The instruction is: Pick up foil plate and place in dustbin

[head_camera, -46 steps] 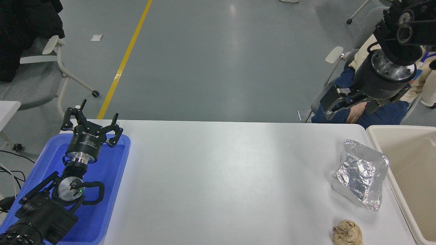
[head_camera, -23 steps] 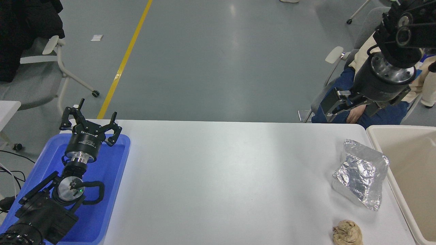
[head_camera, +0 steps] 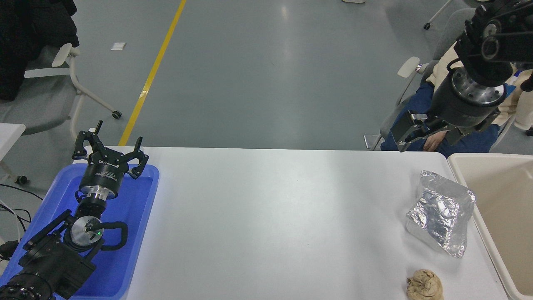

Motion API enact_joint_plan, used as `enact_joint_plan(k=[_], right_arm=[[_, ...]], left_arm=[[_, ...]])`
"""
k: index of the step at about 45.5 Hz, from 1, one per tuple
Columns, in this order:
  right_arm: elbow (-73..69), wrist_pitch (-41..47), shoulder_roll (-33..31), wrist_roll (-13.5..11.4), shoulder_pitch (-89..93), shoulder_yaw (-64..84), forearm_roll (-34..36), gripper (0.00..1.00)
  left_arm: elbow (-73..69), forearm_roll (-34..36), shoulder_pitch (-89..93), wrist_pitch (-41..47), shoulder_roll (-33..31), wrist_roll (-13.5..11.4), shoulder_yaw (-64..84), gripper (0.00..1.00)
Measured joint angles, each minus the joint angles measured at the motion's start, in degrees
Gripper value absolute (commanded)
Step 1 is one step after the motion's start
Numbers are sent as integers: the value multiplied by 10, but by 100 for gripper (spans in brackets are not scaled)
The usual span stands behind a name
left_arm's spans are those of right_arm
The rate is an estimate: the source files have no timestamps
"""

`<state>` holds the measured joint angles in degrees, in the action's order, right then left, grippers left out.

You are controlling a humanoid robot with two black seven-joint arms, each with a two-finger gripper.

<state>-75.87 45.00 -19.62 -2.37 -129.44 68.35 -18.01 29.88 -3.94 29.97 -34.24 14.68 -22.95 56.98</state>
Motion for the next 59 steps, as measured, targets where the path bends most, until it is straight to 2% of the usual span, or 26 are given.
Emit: enact_joint_plan(k=[29,42,50,59], right_arm=[[9,0,-4,1,10,37,16,100],[19,-2,-29,0,70,26,21,100],[26,-54,-67,0,129,25,31,100],[87,-154,-94,0,242,22,72,100]], left_arm=[[0,0,-1,0,0,-1,0,100],[0,0,-1,0,0,-1,0,100],[0,0,-1,0,0,-1,0,100],[0,0,-1,1,0,-1,-1,100]])
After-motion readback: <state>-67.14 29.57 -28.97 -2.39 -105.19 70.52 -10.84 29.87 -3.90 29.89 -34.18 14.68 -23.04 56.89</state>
